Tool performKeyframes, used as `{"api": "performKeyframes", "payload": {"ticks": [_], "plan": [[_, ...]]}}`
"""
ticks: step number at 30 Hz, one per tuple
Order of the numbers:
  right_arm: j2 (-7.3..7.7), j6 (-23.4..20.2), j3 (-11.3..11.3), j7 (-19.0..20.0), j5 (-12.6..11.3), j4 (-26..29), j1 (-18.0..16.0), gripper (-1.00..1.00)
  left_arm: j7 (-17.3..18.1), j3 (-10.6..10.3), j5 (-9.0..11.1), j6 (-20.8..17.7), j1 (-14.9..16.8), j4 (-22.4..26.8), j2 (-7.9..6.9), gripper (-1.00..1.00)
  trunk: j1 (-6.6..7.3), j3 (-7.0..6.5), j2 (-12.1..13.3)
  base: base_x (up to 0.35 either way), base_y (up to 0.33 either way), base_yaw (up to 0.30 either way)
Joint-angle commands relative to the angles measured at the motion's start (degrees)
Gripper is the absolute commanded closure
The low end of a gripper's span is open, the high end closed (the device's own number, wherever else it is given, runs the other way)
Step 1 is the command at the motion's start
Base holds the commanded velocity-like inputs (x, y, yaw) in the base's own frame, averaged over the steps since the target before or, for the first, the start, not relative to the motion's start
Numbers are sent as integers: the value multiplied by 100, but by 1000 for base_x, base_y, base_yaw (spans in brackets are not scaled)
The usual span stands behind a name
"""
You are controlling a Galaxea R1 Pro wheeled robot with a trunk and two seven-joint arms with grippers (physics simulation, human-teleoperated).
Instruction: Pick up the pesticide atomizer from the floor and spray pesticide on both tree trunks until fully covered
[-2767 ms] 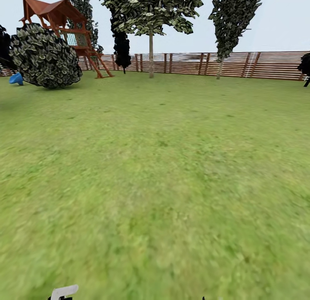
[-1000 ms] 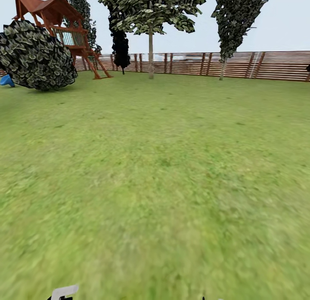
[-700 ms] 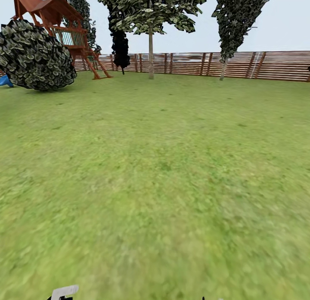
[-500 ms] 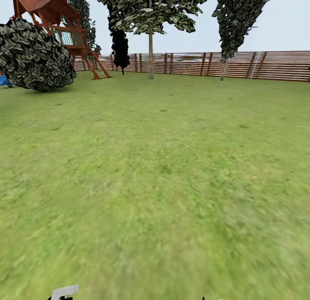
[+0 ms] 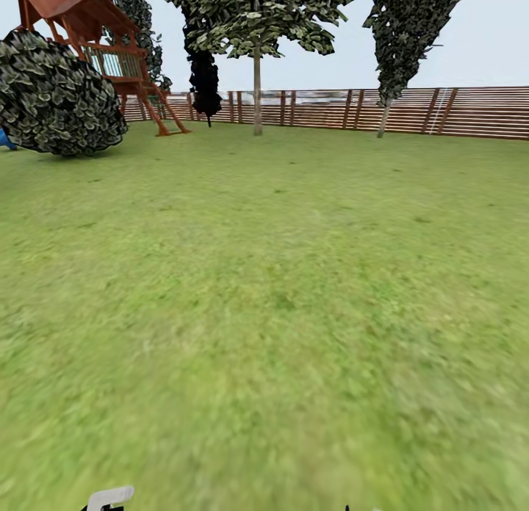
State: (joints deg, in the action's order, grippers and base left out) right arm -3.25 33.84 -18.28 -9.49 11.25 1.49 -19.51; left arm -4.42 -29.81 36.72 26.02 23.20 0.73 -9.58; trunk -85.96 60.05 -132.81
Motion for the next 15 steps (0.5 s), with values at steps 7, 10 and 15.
{"api": "performKeyframes", "payload": {"ticks": [7, 10, 15], "plan": [[0, 0, 0, 0, 0, 0, 0, -100, 2, -3, 2, -1, 0, -2, 0, 100, 0, 0, 0, 339, 0, 0], [0, 0, 0, 0, 0, 0, 0, -100, 2, -6, 2, -1, 0, 0, 0, 100, 0, 0, 0, 339, 0, 0], [0, 0, 0, 1, 0, 0, 0, -100, 0, -7, 2, -1, 0, 0, 0, 100, 0, 0, 0, 339, 0, 0]]}}
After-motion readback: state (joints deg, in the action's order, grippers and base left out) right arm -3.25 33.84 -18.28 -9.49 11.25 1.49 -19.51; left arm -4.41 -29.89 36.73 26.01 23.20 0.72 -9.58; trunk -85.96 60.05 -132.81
